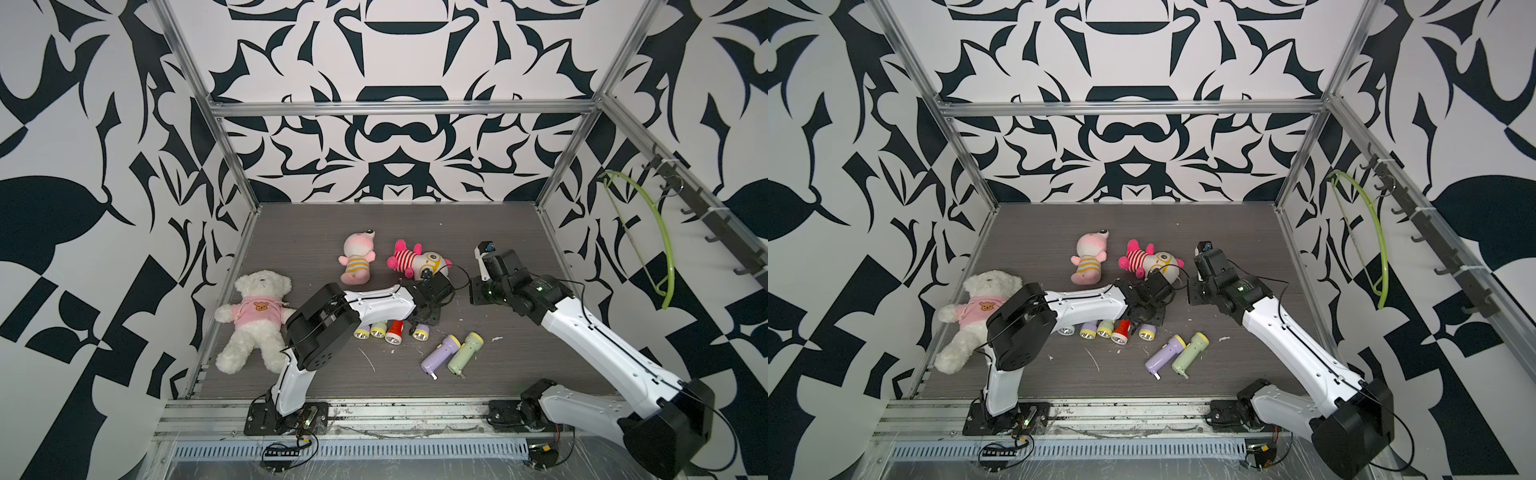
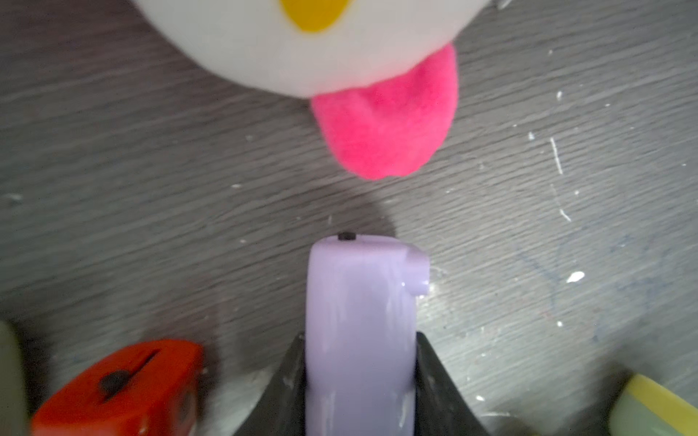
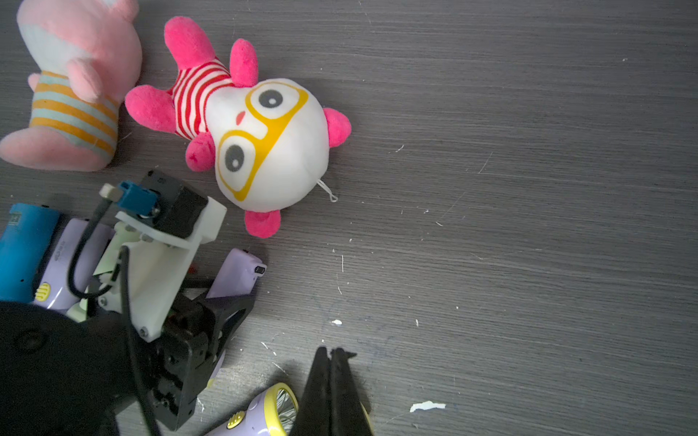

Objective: Close the plug at the bottom of the flashlight
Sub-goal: Place the flashlight at the center of the board.

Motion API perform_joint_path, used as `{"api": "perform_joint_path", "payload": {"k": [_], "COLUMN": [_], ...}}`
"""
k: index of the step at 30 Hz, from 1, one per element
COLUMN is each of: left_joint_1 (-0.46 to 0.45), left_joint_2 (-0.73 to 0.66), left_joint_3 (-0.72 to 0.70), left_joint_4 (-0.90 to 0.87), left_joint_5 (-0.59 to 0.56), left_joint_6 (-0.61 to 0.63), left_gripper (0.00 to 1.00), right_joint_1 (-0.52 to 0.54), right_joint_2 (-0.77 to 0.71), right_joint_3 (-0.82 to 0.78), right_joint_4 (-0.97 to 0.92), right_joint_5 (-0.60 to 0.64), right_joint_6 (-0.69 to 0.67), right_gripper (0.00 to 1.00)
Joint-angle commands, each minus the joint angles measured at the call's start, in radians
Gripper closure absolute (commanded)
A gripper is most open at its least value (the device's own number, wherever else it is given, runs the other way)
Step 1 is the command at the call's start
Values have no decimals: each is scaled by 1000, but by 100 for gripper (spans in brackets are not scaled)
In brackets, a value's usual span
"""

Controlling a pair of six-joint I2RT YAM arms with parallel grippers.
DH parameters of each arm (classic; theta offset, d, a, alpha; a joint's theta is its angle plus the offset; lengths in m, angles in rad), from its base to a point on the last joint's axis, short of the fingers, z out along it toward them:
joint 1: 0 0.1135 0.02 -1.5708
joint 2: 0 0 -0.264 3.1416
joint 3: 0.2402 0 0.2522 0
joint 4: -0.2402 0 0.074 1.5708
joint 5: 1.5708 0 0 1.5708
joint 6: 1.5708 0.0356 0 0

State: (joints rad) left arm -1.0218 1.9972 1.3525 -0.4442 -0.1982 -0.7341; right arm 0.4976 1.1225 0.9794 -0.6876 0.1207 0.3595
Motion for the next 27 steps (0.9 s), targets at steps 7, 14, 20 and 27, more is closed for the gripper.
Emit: {"api": "perform_joint_path", "payload": {"k": [7, 14, 20, 27], "left_joint_1": [6, 4, 0, -3], "left_joint_2": [-95, -105, -89, -87], "left_joint_3": [-111, -139, -121, -112], "left_joint_4": [-51, -36, -30, -31], "left_joint_5": [-3, 24, 41, 57], "left_joint_6": [-42, -62, -60, -36], "left_gripper": [85, 73, 77, 0], "right_joint_1": [-2, -1, -2, -2], "right_joint_2": [2, 6, 0, -3], "right_joint_3": [15, 18, 10, 8], "right_joint_4": [17, 20, 16, 17], "right_joint_5": [18, 11, 11, 11], "right_joint_6": [-2, 2, 6, 4], "right_gripper": [100, 100, 100, 100]}}
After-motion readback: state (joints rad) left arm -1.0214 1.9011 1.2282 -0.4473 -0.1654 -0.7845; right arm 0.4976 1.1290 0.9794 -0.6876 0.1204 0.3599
